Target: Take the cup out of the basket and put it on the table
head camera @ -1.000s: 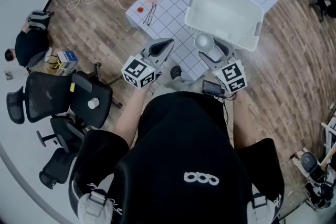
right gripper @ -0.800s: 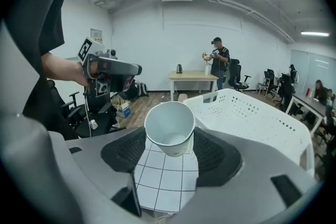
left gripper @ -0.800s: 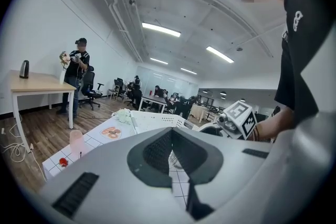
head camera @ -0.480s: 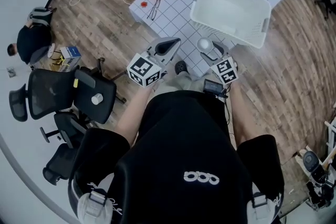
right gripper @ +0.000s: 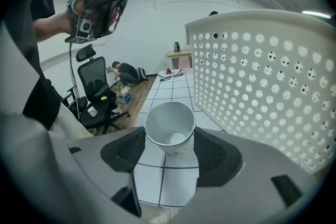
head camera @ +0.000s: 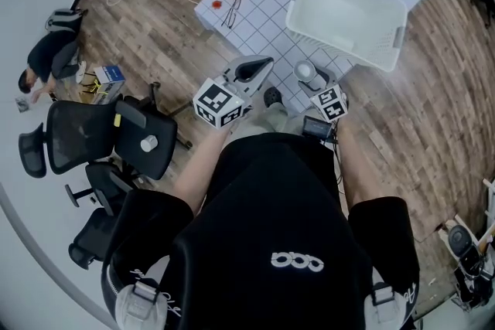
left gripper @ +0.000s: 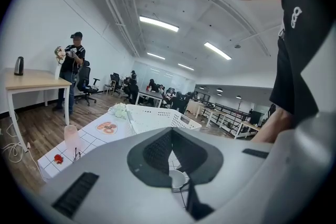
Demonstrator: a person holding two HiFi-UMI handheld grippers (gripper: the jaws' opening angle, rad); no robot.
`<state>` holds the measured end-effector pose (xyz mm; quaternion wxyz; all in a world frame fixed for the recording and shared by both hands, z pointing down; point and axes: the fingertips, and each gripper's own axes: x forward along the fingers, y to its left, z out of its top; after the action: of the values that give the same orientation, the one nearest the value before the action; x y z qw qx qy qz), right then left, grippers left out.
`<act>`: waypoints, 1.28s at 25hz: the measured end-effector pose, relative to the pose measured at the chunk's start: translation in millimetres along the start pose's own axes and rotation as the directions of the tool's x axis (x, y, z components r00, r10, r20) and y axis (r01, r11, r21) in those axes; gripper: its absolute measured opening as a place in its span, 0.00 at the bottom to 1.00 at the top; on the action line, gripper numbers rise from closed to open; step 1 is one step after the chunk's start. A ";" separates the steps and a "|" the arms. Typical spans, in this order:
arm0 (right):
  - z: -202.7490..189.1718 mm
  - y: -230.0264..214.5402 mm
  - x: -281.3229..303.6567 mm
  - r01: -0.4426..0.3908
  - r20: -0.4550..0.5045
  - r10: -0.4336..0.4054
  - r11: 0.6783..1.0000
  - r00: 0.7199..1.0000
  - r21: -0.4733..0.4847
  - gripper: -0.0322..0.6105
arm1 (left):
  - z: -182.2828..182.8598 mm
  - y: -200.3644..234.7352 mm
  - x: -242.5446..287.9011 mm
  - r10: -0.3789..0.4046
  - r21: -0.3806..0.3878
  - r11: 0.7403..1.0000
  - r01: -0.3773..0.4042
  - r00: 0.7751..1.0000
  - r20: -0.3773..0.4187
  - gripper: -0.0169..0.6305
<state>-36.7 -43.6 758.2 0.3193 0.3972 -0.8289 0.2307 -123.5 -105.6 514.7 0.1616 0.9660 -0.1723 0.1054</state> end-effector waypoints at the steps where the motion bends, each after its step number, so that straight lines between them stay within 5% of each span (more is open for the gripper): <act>1: -0.8 -0.3 -0.2 0.001 0.002 -0.001 1.000 1.000 0.006 0.50 | -0.4 0.6 0.1 0.000 -0.001 1.000 0.000 1.000 -0.001 0.04; 16: 5.9 0.7 -27.2 -0.011 0.012 0.011 1.000 1.000 0.003 0.51 | 3.7 3.7 1.6 -0.032 0.005 0.999 0.032 0.999 0.016 0.04; 23: 60.6 -7.8 -111.0 0.102 0.185 -0.113 0.993 0.976 0.065 0.50 | 8.1 -8.1 6.6 -0.079 0.010 0.997 0.079 0.996 0.036 0.04; 25: 75.4 -10.0 -138.1 0.146 0.225 -0.162 0.986 0.961 0.085 0.45 | 8.7 -15.7 10.5 -0.098 0.011 0.995 0.098 0.994 0.038 0.04; 28: 97.8 -13.1 -175.7 0.217 0.277 -0.238 0.970 0.931 0.107 0.23 | 10.6 -25.6 17.2 -0.125 0.020 0.992 0.124 0.991 0.041 0.04; 32: 119.4 -13.7 -213.2 0.254 0.331 -0.286 0.958 0.899 0.136 0.12 | 15.6 -33.1 25.6 -0.130 0.025 0.991 0.129 0.990 0.053 0.04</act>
<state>35.6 -18.5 525.7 0.1790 0.5566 -0.7978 0.1473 -85.5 -89.3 497.7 0.1529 0.9793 -0.1126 0.0702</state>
